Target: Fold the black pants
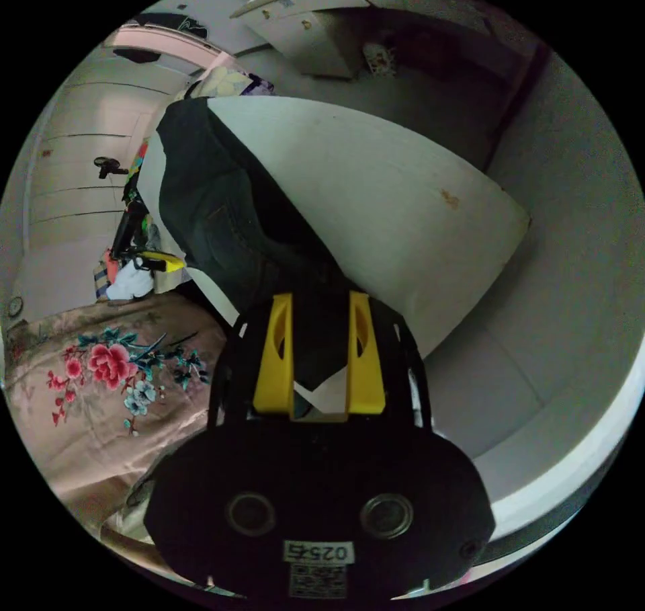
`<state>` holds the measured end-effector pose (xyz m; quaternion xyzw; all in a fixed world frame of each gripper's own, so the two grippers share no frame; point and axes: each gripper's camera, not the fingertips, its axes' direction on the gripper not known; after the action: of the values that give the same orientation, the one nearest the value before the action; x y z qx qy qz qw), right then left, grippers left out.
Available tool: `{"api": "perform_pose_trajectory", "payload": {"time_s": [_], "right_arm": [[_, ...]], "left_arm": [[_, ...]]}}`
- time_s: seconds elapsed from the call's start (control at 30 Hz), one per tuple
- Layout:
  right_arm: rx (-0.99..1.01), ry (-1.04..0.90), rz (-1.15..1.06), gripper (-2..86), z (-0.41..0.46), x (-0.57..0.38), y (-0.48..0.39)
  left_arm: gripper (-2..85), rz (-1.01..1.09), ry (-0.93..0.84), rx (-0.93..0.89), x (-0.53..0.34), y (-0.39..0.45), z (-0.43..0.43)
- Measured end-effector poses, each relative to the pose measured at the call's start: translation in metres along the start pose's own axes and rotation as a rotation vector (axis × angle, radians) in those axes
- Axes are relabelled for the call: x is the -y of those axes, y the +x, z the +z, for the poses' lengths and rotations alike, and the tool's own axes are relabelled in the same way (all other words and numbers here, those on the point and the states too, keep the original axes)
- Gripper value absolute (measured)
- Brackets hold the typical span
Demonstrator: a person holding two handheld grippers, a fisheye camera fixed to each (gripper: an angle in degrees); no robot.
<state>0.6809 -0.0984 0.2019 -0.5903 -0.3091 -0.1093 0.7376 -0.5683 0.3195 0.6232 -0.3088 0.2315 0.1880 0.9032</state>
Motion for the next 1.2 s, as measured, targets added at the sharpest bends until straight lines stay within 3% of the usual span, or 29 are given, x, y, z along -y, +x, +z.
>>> {"api": "perform_pose_trajectory", "payload": {"time_s": [0.1, 0.23, 0.37, 0.47, 0.67, 0.77, 0.87, 1.0, 1.07, 1.2], "right_arm": [[-0.001, 0.008, 0.009, 15.4, 0.003, -0.015, 0.006], [-0.05, -0.025, -0.054, 16.0, 0.026, -0.028, 0.007], [-0.157, -0.018, -0.029, 8.4, 0.035, -0.039, 0.007], [-0.113, 0.003, -0.106, 4.2, 0.025, -0.071, -0.011], [-0.091, 0.192, -0.117, 2.2, 0.007, -0.157, -0.058], [-0.127, 0.23, -0.102, 2.5, 0.016, -0.186, -0.08], [-0.093, 0.183, -0.118, 4.3, 0.037, -0.208, -0.092], [0.041, 0.177, -0.087, 4.7, 0.038, -0.233, -0.077], [0.133, 0.309, -0.004, 2.3, 0.016, -0.242, -0.046], [0.219, 0.491, 0.12, -0.4, 0.0, -0.227, 0.004]], "left_arm": [[10.1, 0.194, 0.019, 0.112, -0.016, 0.034, -0.02], [13.6, 0.897, 0.167, 0.342, 0.003, 0.114, -0.007], [13.7, 1.115, -0.102, 0.295, 0.103, 0.129, 0.058], [16.9, 1.262, -0.309, 0.362, 0.151, 0.135, 0.11], [17.3, 1.586, -0.815, 0.361, 0.135, 0.148, 0.215], [7.8, 1.667, -1.004, 0.376, 0.101, 0.136, 0.252], [1.6, 1.765, -0.984, 0.51, 0.062, 0.122, 0.264], [-0.3, 1.997, -0.859, 0.68, 0.004, 0.101, 0.263], [-0.8, 2.112, -0.769, 0.812, -0.024, 0.084, 0.264], [-1.1, 2.115, -0.706, 0.867, -0.035, 0.073, 0.267]]}}
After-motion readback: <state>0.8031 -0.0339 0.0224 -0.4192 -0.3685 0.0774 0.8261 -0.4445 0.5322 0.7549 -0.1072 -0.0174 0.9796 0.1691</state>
